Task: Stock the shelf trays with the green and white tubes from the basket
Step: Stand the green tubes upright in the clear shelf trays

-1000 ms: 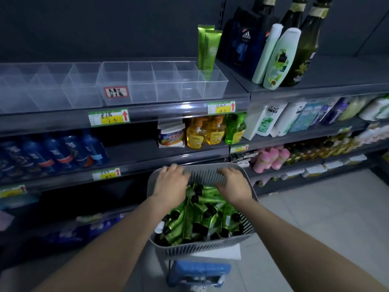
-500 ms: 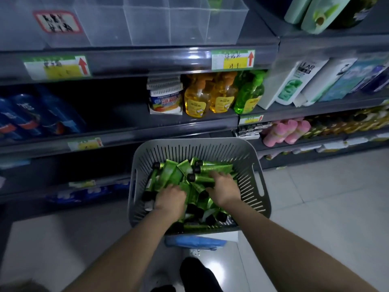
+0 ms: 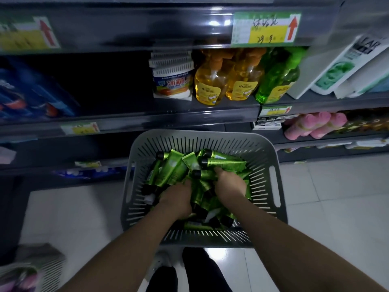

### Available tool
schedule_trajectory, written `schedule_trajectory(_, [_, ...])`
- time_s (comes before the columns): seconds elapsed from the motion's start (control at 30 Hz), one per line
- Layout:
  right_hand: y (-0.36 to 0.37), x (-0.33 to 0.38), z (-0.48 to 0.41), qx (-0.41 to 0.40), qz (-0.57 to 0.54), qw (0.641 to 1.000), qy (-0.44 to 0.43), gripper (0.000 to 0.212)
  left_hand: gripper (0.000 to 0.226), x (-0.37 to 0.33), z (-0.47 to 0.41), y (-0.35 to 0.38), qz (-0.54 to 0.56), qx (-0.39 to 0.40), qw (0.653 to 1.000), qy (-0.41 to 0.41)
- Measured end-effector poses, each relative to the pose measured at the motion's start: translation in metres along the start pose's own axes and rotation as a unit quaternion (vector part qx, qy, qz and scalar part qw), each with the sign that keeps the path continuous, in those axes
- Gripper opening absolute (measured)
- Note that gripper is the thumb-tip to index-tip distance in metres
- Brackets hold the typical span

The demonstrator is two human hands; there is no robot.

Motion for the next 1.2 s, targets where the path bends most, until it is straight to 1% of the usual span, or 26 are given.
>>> schedule_trajectory(0.07, [-0.005,-0.002,0.000,0.002,-0.038,0.999,0.018,0.041,0.069,0.002,0.000,-0.008,0.057,0.021,0.998,-0.017])
schedule_trajectory(0.13, [-0.008,-0.004,0.001,0.005,-0.096,0.995,0.039,0.046,0.058,0.005,0.002,-0.019,0.160,0.042,0.985,-0.053])
schedule_trajectory(0.23, [-0.010,-0.008,0.005,0.002,-0.216,0.974,0.071,0.049,0.038,0.008,0.011,-0.041,0.354,0.054,0.929,-0.096])
schedule_trajectory(0.27, [-0.009,-0.009,0.007,-0.005,-0.264,0.961,0.084,0.047,0.036,0.009,0.015,-0.047,0.390,0.051,0.914,-0.096])
schedule_trajectory(0.3, [-0.008,-0.010,0.009,-0.006,-0.309,0.946,0.100,0.046,0.043,0.012,0.017,-0.052,0.415,0.043,0.904,-0.095])
schedule_trajectory(0.33, [-0.005,-0.010,0.013,-0.005,-0.353,0.928,0.115,0.043,0.059,0.015,0.020,-0.056,0.431,0.030,0.897,-0.093])
schedule_trajectory(0.37, [-0.003,-0.009,0.017,0.000,-0.402,0.906,0.135,0.039,0.070,0.018,0.023,-0.058,0.445,0.022,0.891,-0.090])
schedule_trajectory(0.4, [-0.001,-0.008,0.022,0.003,-0.455,0.877,0.156,0.032,0.072,0.020,0.026,-0.060,0.461,0.018,0.883,-0.081])
schedule_trajectory(0.43, [0.000,-0.005,0.026,0.002,-0.501,0.847,0.179,0.024,0.065,0.022,0.029,-0.061,0.483,0.019,0.872,-0.074])
schedule_trajectory(0.47, [0.001,-0.002,0.030,-0.007,-0.539,0.819,0.196,0.020,0.053,0.023,0.033,-0.063,0.504,0.020,0.861,-0.065])
schedule_trajectory(0.5, [0.001,0.001,0.035,-0.017,-0.563,0.800,0.209,0.020,0.041,0.024,0.037,-0.065,0.520,0.019,0.852,-0.056])
schedule_trajectory(0.53, [-0.001,0.005,0.040,-0.031,-0.569,0.793,0.216,0.020,0.029,0.026,0.042,-0.067,0.531,0.014,0.846,-0.044])
schedule_trajectory(0.57, [-0.006,0.008,0.045,-0.048,-0.560,0.798,0.217,0.018,0.020,0.028,0.047,-0.068,0.539,0.004,0.841,-0.035])
schedule_trajectory(0.63, [-0.017,0.016,0.054,-0.078,-0.546,0.810,0.198,0.011,0.012,0.033,0.055,-0.074,0.546,-0.018,0.837,-0.020])
schedule_trajectory(0.7, [-0.029,0.024,0.063,-0.097,-0.560,0.809,0.151,0.016,0.013,0.034,0.067,-0.084,0.545,-0.040,0.837,0.002])
schedule_trajectory(0.73, [-0.035,0.027,0.067,-0.093,-0.577,0.801,0.128,0.025,0.016,0.034,0.072,-0.091,0.539,-0.052,0.841,0.016])
schedule_trajectory(0.77, [-0.043,0.031,0.073,-0.078,-0.599,0.790,0.106,0.039,0.020,0.033,0.079,-0.098,0.531,-0.063,0.844,0.034])
schedule_trajectory(0.83, [-0.057,0.037,0.084,-0.063,-0.624,0.777,0.057,0.065,0.025,0.029,0.094,-0.113,0.533,-0.087,0.838,0.077])
schedule_trajectory(0.87, [-0.066,0.040,0.089,-0.068,-0.628,0.774,0.035,0.069,0.021,0.026,0.104,-0.122,0.535,-0.104,0.832,0.103])
schedule_trajectory(0.9, [-0.076,0.042,0.095,-0.078,-0.632,0.771,0.018,0.066,0.015,0.023,0.112,-0.129,0.536,-0.119,0.826,0.127])
schedule_trajectory(0.93, [-0.086,0.044,0.101,-0.090,-0.634,0.768,0.003,0.056,0.012,0.021,0.120,-0.136,0.534,-0.132,0.823,0.144])
schedule_trajectory(1.03, [-0.117,0.048,0.121,-0.135,-0.624,0.768,-0.044,0.012,0.011,0.013,0.145,-0.158,0.523,-0.158,0.816,0.188])
schedule_trajectory(1.07, [-0.128,0.050,0.127,-0.155,-0.622,0.765,-0.057,0.003,0.011,0.010,0.153,-0.166,0.518,-0.169,0.813,0.205])
schedule_trajectory(1.13, [-0.151,0.053,0.138,-0.193,-0.611,0.764,-0.080,0.011,0.013,0.004,0.166,-0.184,0.512,-0.192,0.803,0.237])
schedule_trajectory(1.2, [-0.175,0.055,0.148,-0.224,-0.590,0.769,-0.102,0.019,0.014,-0.004,0.178,-0.203,0.495,-0.214,0.801,0.260])
Point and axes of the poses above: each hand's wrist, its own z-axis away from the middle knuckle, its own y-axis out of the palm, x = y × z, the point moved 2 cm from there along -z, towards the middle knuckle, and after that the axes turned 10 degrees about z, right-handed, at the moved point
